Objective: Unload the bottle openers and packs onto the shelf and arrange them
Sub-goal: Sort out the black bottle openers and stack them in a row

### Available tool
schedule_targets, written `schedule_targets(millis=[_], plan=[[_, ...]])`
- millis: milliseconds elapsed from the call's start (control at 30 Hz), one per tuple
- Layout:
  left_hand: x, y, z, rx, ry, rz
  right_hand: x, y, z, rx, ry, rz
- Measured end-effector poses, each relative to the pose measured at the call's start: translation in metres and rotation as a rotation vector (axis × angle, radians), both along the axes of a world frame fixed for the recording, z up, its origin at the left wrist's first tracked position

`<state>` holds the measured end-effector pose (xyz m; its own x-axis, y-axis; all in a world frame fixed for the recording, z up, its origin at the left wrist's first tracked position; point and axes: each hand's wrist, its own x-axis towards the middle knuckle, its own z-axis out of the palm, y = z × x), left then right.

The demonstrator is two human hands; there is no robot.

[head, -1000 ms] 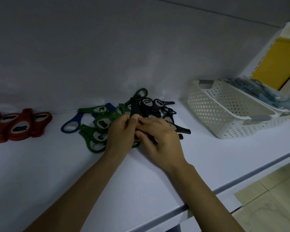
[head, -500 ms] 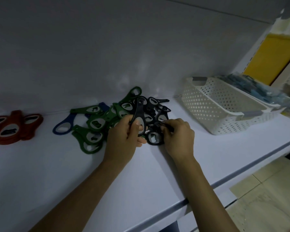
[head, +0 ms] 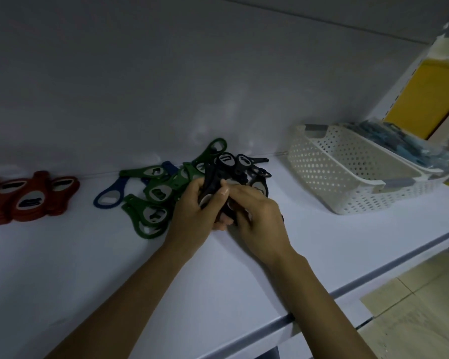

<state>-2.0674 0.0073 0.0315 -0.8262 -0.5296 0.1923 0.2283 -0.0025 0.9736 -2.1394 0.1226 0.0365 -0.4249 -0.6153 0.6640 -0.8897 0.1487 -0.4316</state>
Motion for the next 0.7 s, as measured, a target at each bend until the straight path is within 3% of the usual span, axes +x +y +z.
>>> schedule_targets(millis=[100,200,333,433,600,700], plan=[[-0.002,-0.002,-0.001,-0.011,-0.010,0.013,0.000,-0.001,-0.002,-0.033,-0.103,0.008],[-0.003,-0.001,-0.002,-0.009,-0.001,0.061,-0.003,0.006,-0.001,-0.113,-0.222,-0.232],[-0.002,0.000,-0.001,-0.021,0.021,0.157,-0.009,0.013,0.004,0.097,-0.380,-0.388],[-0.001,0.001,0.001,0.020,0.044,0.210,-0.007,0.010,0.003,0.263,-0.287,-0.379],[-0.001,0.000,0.002,0.100,0.070,0.182,-0.011,0.013,0.001,0.296,-0.274,-0.292],[-0.002,-0.002,0.001,0.064,0.058,0.206,-0.011,0.014,0.001,0.307,-0.169,-0.265]])
